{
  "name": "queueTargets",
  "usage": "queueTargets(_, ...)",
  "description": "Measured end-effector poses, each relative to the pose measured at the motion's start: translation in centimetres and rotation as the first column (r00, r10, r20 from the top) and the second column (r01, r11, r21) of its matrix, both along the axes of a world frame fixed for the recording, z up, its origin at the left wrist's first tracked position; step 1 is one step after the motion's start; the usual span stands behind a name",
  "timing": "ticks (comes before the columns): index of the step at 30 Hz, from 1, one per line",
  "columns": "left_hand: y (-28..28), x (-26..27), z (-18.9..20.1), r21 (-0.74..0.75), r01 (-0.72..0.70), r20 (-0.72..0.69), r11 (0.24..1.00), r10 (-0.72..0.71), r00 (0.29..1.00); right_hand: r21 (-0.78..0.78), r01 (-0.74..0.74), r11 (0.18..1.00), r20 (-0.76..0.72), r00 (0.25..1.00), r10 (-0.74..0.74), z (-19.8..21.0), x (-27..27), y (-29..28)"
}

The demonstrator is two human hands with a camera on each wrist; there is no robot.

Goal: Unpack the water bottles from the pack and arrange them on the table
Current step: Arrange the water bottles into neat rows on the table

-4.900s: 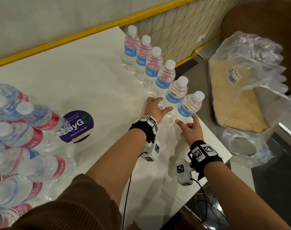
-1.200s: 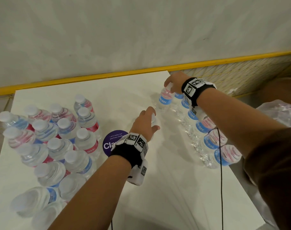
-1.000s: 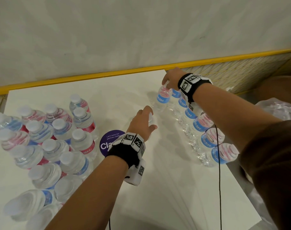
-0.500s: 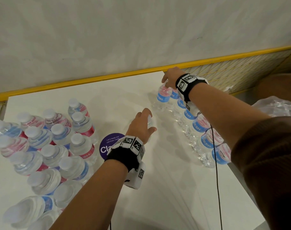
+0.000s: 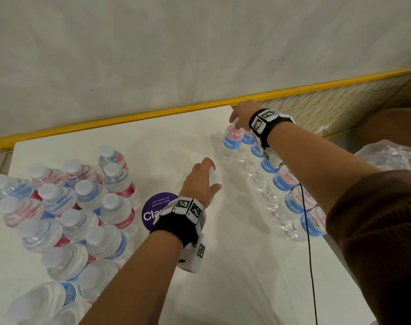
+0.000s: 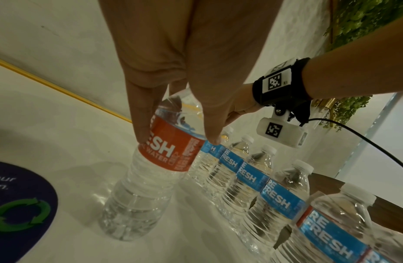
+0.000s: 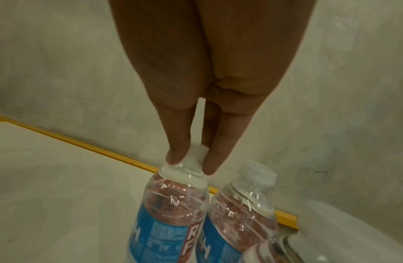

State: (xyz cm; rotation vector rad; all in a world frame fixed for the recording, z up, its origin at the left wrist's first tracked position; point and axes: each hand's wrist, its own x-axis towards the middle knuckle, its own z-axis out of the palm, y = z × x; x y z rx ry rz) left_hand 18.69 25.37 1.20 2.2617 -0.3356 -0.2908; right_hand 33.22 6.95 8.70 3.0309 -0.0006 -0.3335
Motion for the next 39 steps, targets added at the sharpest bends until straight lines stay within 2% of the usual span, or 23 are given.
queueTargets(7,0.1,0.0,-0.2,0.014,-0.004,0.001,1.000,0.004,1.000,0.000,0.005,1.000,-0.024,1.000,-0.005,0.4,-0.6,0.1)
queueTargets(10,-0.1,0.2,0.3,0.043,0.016,-0.046,0.999,-0.014,0.999,0.048,0.003,0.999,0.035,0.999,-0.005,0.6,-1.8,1.2)
queueTargets(12,0.4,0.4,0.7,0.090,0.022,-0.125,0.996,-0.011,0.992,0.133,-0.091,0.987,0.084,0.993,0.080,0.7,-3.7,3.1)
queueTargets(15,2.6,1.4,2.1,0.214,-0.018,-0.166,0.977,0.054,0.985,0.281,-0.227,0.932,-0.054,0.966,0.252,1.2,-8.2,6.5)
queueTargets(17,5.0,2.2,3.5,0.423,-0.069,-0.081,0.903,0.114,0.990,0.317,-0.281,0.906,-0.166,0.924,0.345,1.3,-11.1,8.3)
queueTargets(19,7.3,2.7,4.9,0.633,-0.166,0.054,0.756,0.171,0.984,0.248,-0.335,0.909,-0.202,0.900,0.387,0.6,-12.7,9.5)
queueTargets(21,9.2,2.9,5.5,0.734,-0.246,0.138,0.633,0.215,0.967,0.148,-0.341,0.928,-0.218,0.904,0.367,-0.2,-13.2,10.1)
queueTargets(23,11.0,3.1,5.4,0.749,-0.319,0.181,0.581,0.284,0.942,0.089,-0.321,0.943,-0.204,0.921,0.333,-0.6,-13.2,10.1)
queueTargets(25,12.2,2.8,5.4,0.726,-0.355,0.176,0.589,0.340,0.924,0.091,-0.292,0.952,-0.151,0.941,0.303,-0.3,-13.1,9.3)
queueTargets(28,12.8,2.5,5.7,0.730,-0.282,0.106,0.622,0.304,0.947,0.115,-0.230,0.966,-0.119,0.963,0.243,0.3,-12.9,7.3)
queueTargets(31,12.3,3.0,5.8,0.745,-0.294,0.114,0.599,0.320,0.941,0.107,-0.162,0.981,-0.127,0.976,0.175,1.3,-12.2,5.0)
queueTargets(34,11.0,3.0,5.8,0.807,-0.232,0.123,0.543,0.230,0.965,0.024,-0.117,0.993,-0.161,0.980,0.119,1.5,-11.0,2.8)
queueTargets(36,9.9,2.8,5.7,0.822,-0.195,0.128,0.535,0.160,0.979,-0.013,-0.107,0.994,-0.180,0.978,0.103,1.2,-10.6,1.6)
queueTargets(38,8.6,2.6,5.5,0.805,-0.173,0.140,0.567,0.102,0.985,0.019,-0.082,0.996,-0.164,0.983,0.084,0.7,-10.1,0.5)
queueTargets(39,7.9,2.4,5.3,0.776,-0.167,0.137,0.609,0.097,0.986,0.036,-0.068,0.997,-0.148,0.986,0.072,0.7,-9.9,0.2)
